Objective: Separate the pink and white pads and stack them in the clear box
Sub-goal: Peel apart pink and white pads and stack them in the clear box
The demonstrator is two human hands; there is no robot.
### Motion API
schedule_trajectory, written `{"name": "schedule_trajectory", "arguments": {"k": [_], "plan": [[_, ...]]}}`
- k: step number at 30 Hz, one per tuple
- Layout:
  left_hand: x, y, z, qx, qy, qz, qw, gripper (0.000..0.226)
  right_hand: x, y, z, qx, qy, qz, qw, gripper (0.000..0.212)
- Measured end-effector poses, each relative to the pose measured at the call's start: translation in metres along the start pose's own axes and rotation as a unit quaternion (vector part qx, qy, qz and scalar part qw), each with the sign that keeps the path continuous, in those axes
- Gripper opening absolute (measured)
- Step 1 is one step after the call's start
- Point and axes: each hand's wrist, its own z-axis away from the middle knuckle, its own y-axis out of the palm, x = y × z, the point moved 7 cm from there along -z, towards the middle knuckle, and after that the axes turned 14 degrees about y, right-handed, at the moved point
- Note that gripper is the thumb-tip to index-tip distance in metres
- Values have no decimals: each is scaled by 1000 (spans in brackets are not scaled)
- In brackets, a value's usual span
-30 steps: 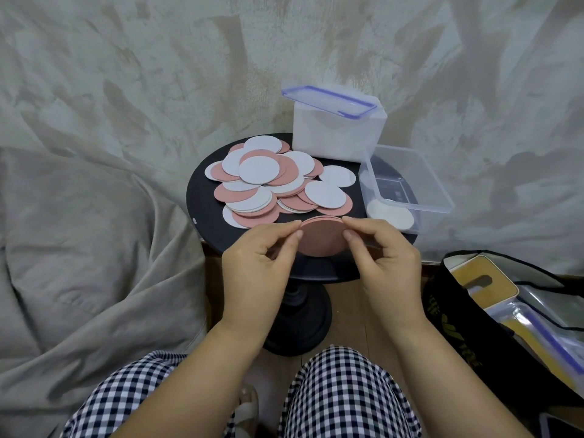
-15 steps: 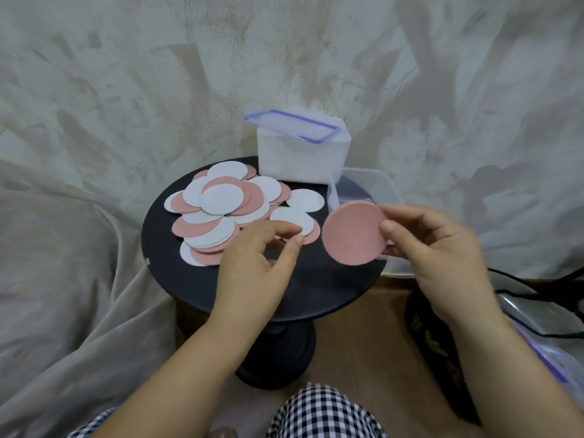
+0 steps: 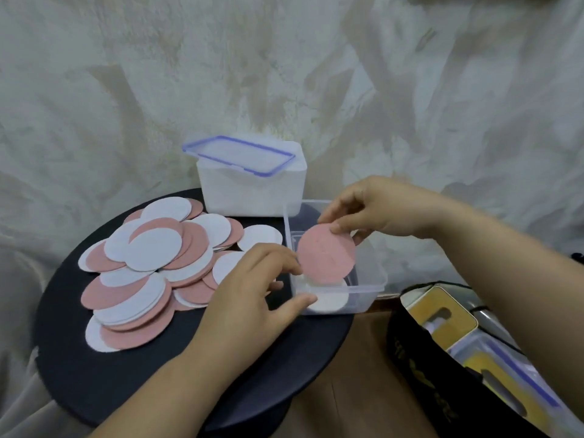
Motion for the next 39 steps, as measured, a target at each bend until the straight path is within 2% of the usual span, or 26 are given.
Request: {"name": "schedule_trajectory", "arguments": {"k": [4,7,17,22,27,39], "plan": [[-1,-2,3,-20,14,0,1000,20,3,20,-20,60,3,116,991,13],[0,0,2,-27,21,-3,999,21,0,33,-30,83,6,162,983,11],[-1,1,7,-28,16,-24,999,24,-5,49,-33,120,5,193,974,11],[-1,2,7,-30,8,-2,1000,25,-6,53,-34,159,27,208,965,21],[1,2,8,-40,3,22,999,26,-3,55,-33,193,43,238,951,21],[2,2,9,-36,-11,32,999,28,4,64,-26,190,48,284,939,18]]}}
